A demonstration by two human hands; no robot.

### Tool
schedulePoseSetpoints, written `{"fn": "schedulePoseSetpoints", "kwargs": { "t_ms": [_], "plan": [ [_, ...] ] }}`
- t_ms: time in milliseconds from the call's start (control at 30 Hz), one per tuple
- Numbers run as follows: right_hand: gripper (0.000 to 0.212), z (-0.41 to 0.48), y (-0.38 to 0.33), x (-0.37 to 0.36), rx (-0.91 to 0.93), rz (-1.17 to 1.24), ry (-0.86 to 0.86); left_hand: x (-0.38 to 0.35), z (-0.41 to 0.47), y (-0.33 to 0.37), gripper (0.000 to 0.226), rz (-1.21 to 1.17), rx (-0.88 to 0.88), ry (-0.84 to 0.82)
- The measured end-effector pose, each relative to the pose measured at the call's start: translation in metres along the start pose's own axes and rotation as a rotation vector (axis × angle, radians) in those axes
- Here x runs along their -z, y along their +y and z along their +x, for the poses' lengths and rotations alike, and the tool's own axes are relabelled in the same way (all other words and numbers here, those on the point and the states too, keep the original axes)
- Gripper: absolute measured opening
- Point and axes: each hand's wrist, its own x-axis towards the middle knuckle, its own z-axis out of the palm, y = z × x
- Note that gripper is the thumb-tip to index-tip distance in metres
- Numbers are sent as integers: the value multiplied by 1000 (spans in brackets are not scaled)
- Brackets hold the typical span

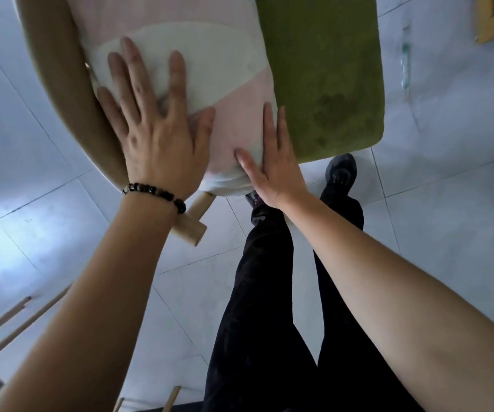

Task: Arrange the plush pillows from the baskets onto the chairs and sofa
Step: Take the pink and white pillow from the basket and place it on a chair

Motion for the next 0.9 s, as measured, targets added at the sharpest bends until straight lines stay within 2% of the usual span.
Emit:
{"fn": "schedulePoseSetpoints", "kwargs": {
  "t_ms": [133,233,333,500,600,667,900],
  "plan": [
    [81,-21,-3,23,-49,-72,-109,19,-18,4,65,-208,32,-75],
    [81,-58,-30,64,-87,-121,-201,51,-56,4,62,-513,121,-176],
    [77,-108,-80,120,-102,-135,-169,97,-111,-2,62,-776,262,-208],
    [65,-174,-174,208,-95,-43,19,181,-190,-25,59,-991,396,-50],
    [57,-202,-214,241,5,25,123,215,-225,-46,66,-1144,489,126],
    [59,-214,-233,257,86,82,179,229,-245,-57,64,-1214,560,254],
    [68,-217,-273,302,291,163,11,246,-320,-47,63,-1440,815,637]
  ]
}}
